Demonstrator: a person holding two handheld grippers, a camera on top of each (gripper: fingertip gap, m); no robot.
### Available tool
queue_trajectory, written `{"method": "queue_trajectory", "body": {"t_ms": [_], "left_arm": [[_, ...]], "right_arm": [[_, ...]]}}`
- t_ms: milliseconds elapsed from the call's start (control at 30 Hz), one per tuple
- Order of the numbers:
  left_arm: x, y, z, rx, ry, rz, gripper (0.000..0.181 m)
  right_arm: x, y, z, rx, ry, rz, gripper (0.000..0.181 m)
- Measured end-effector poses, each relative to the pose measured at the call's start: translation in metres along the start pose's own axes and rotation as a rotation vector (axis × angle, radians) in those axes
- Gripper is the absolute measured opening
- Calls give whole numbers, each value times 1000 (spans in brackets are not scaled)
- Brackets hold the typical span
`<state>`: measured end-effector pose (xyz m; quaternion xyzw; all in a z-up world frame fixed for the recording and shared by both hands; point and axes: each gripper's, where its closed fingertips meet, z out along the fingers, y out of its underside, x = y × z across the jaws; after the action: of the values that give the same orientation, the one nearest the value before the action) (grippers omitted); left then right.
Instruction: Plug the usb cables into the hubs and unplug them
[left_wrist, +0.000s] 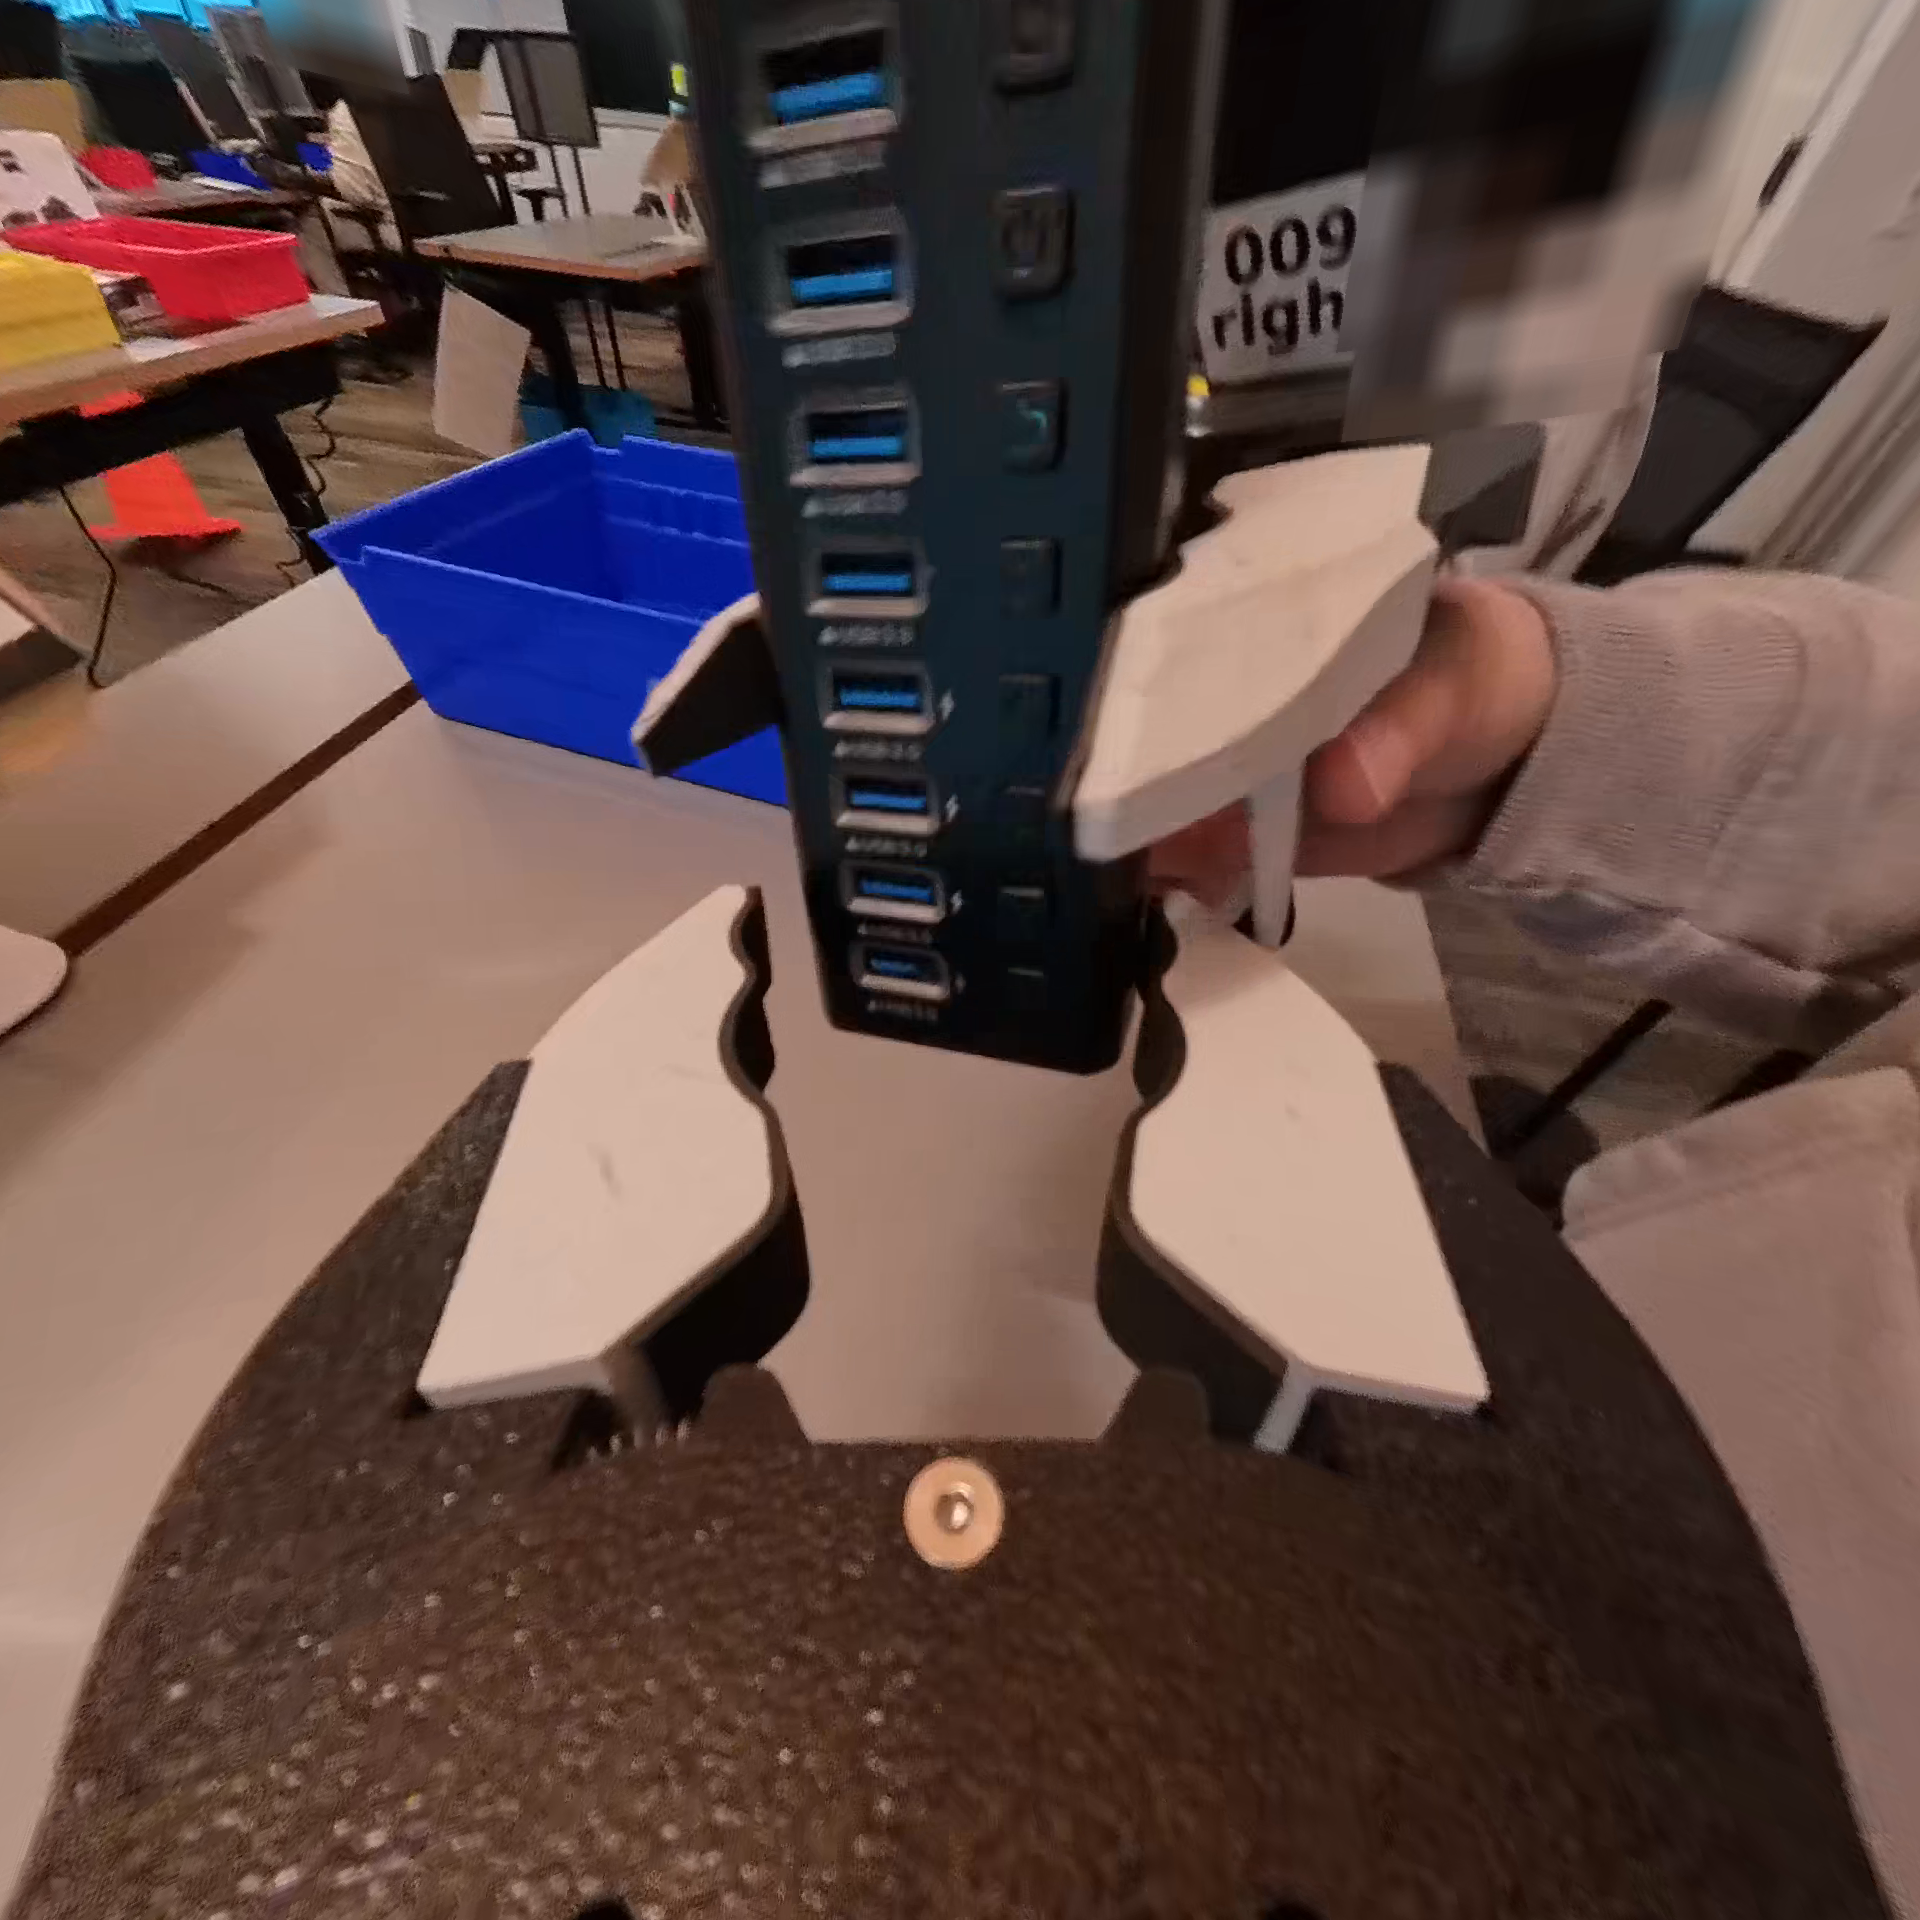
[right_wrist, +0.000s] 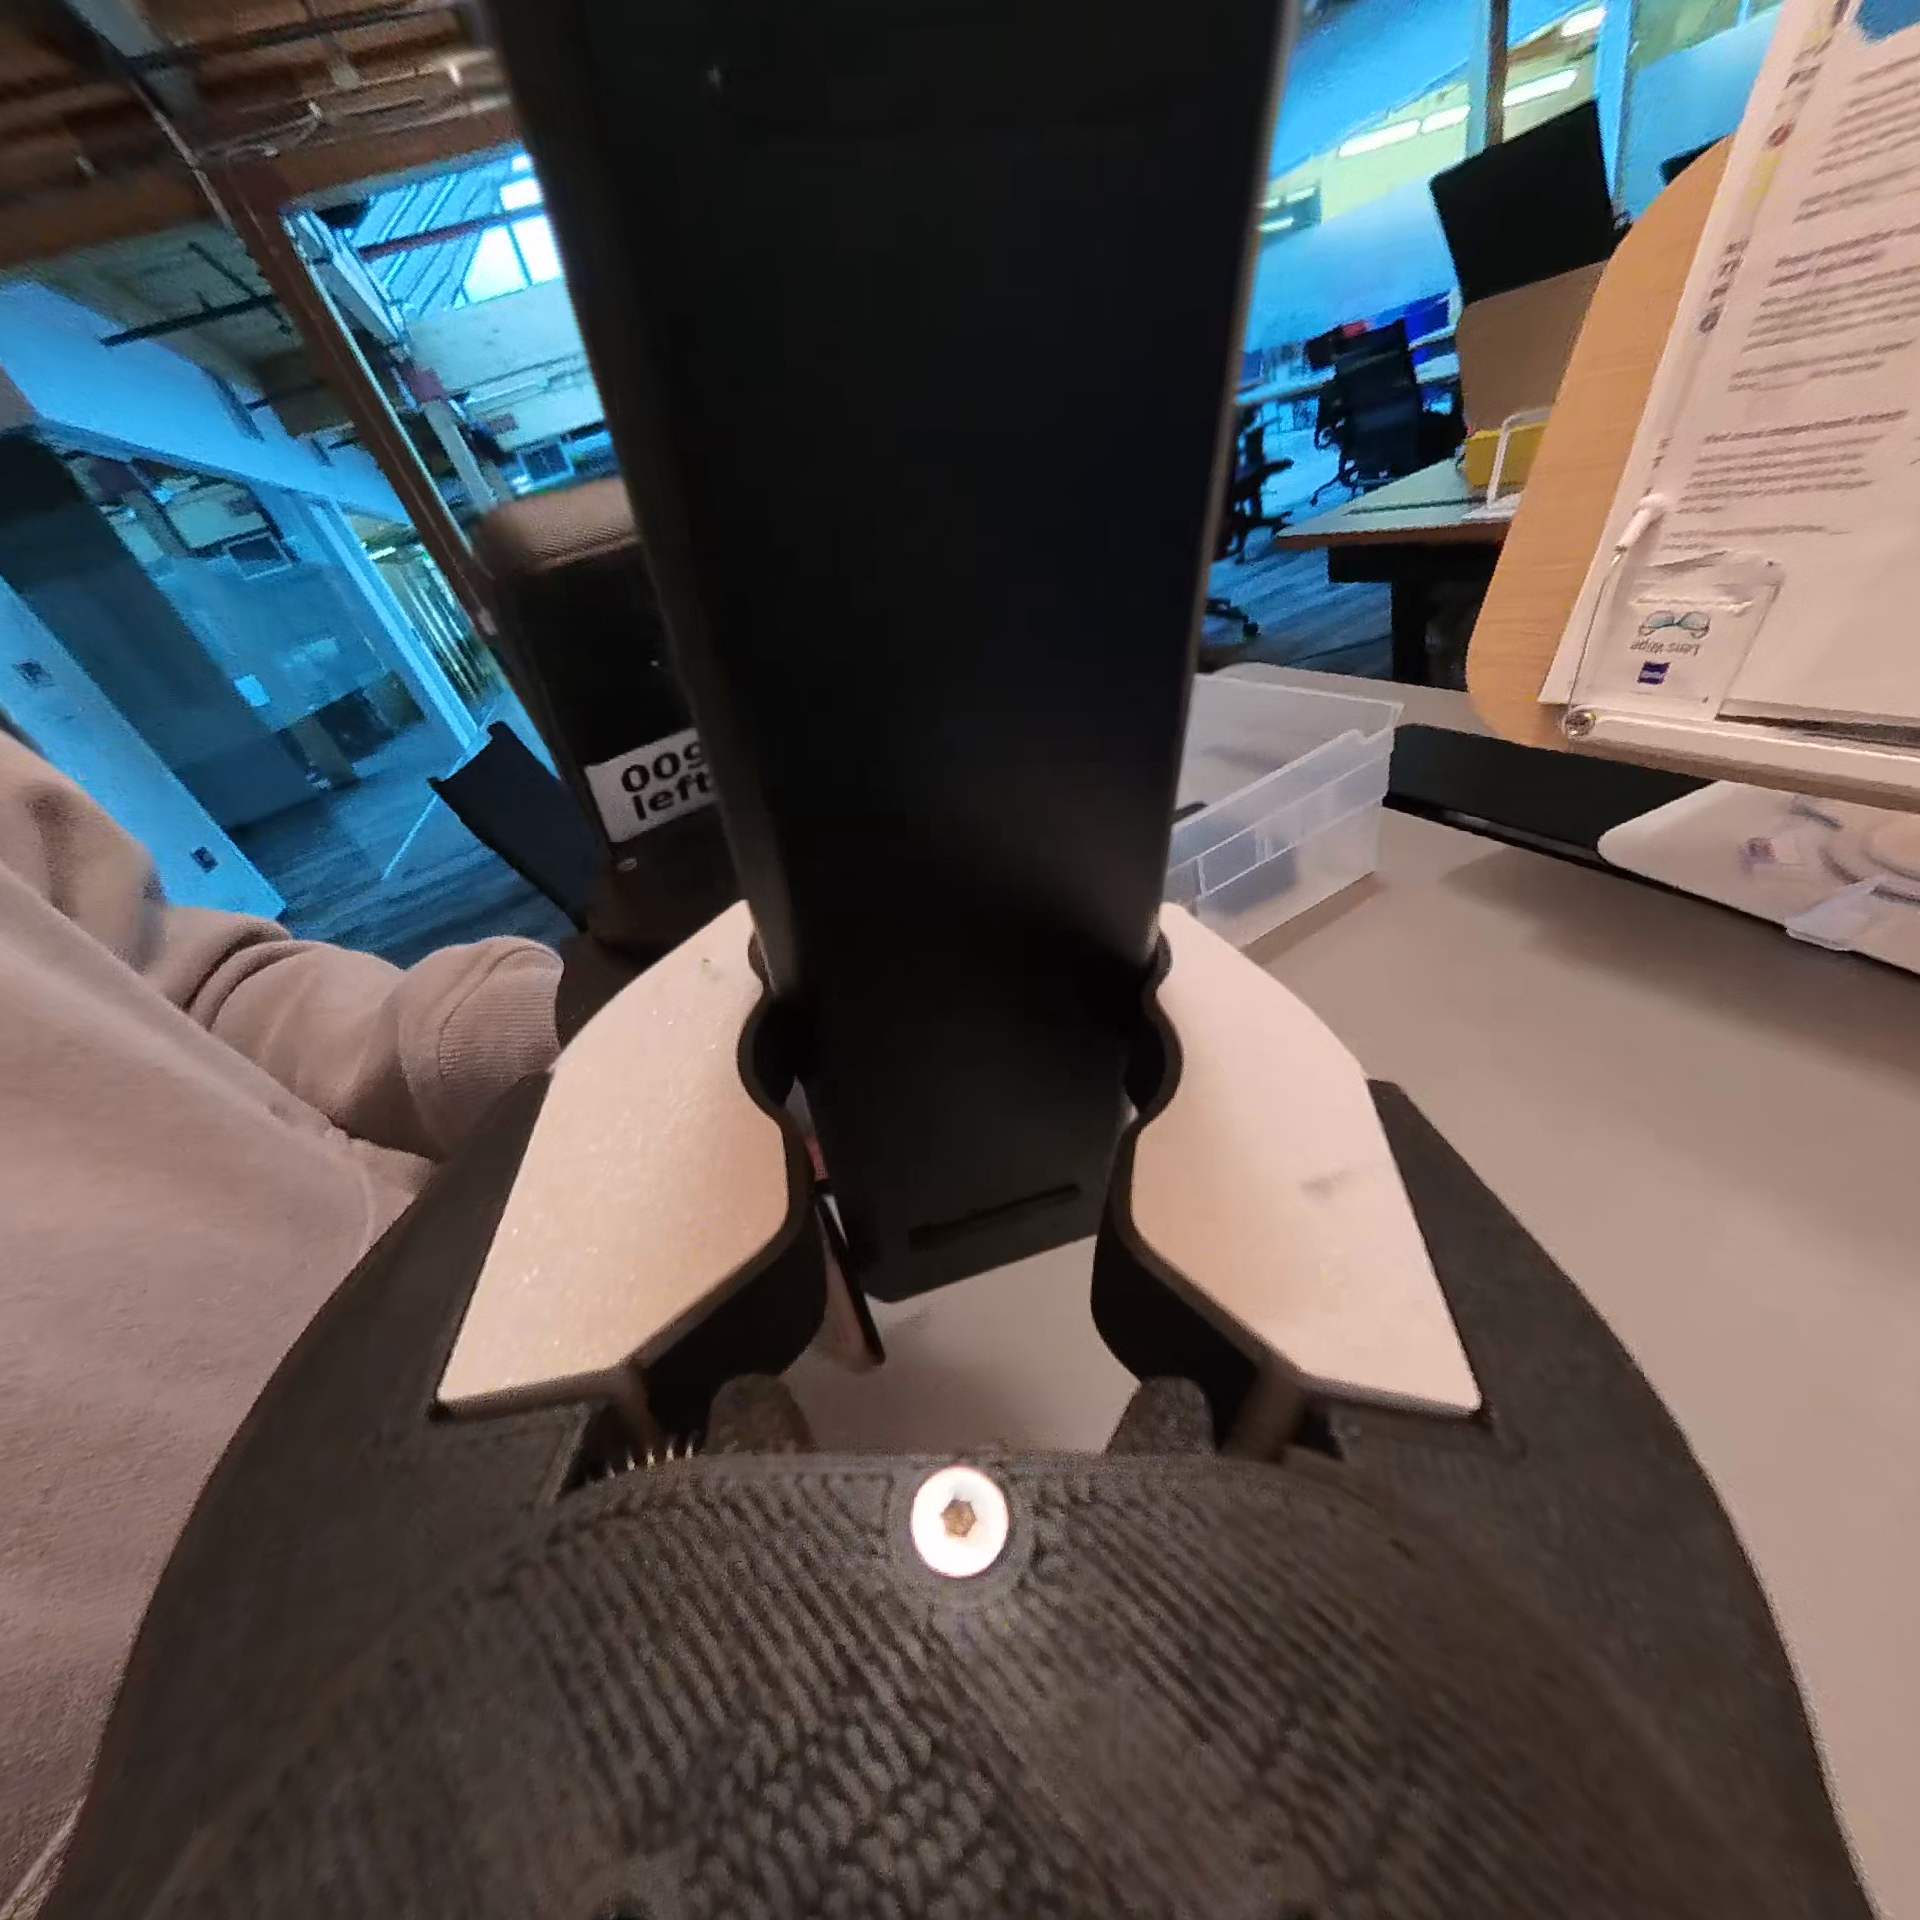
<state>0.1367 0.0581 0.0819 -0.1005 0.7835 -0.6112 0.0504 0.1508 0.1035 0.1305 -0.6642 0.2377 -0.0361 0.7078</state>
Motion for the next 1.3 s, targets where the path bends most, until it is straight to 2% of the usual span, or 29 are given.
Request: {"method": "queue_trajectory", "body": {"t_ms": [33,233,333,567,733,933,1133,1233,1300], "left_arm": [[1,2,1,-19,5,21,60],[1,2,-6,63,72,44,59],[5,0,-12,147,123,3,59],[6,10,-9,158,134,-58,58],[10,20,-2,123,147,-138,58],[12,25,2,122,164,-166,58],[19,23,-1,110,238,-133,58],[17,34,4,0,198,-83,58],[18,34,6,-22,184,-62,58]], "right_arm": [[1,2,1,-24,9,-18,64],[-2,7,-3,-132,-33,-76,64],[-5,-17,-12,-39,-76,-56,69],[-5,-9,-4,-93,-109,-28,69],[-1,-1,2,-131,-88,22,68],[-2,6,8,-160,-79,-19,68],[-13,0,7,-76,-164,-24,62],[-11,11,11,-147,-144,-82,62],[-14,17,14,-177,-139,-115,63]]}}
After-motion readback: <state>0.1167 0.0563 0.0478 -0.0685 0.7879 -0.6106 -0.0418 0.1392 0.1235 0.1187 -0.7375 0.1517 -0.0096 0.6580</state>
